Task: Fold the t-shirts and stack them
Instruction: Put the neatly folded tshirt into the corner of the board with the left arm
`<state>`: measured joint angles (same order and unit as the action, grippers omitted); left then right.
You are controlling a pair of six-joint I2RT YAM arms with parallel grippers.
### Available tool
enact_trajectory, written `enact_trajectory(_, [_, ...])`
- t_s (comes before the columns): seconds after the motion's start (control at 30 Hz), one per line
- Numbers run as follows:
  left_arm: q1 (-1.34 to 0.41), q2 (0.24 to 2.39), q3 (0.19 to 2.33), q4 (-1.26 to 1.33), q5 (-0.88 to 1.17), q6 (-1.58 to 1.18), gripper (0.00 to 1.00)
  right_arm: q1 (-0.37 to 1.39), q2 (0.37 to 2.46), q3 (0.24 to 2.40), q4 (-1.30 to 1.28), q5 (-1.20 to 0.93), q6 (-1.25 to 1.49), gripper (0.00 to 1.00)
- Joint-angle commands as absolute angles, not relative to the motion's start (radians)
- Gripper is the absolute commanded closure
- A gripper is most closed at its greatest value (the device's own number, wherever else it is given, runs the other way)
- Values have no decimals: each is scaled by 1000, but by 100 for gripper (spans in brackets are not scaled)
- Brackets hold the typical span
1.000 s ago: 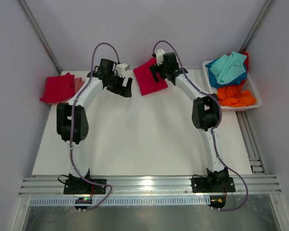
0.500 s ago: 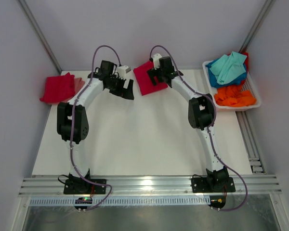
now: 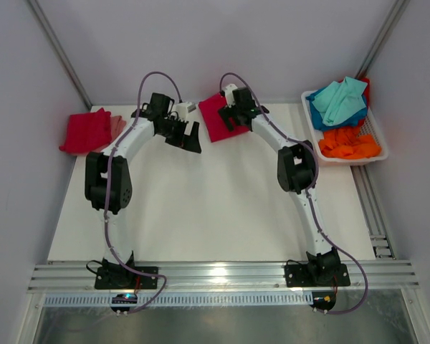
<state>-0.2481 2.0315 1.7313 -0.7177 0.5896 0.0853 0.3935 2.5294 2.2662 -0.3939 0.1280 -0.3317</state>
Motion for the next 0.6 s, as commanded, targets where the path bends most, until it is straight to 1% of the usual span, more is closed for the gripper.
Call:
enact_trajectory(0.0, [-247, 2010, 1763, -732, 640, 78, 1, 410, 2525, 2319, -460, 175, -376, 1])
enact_trajectory(0.33, [-247, 2011, 1775, -756, 678, 86, 1, 425, 2510, 2312, -597, 195, -446, 1])
enact_trajectory(0.57, [-249, 2014, 1758, -749, 692, 81, 1, 425, 2511, 2293, -617, 170, -437, 1])
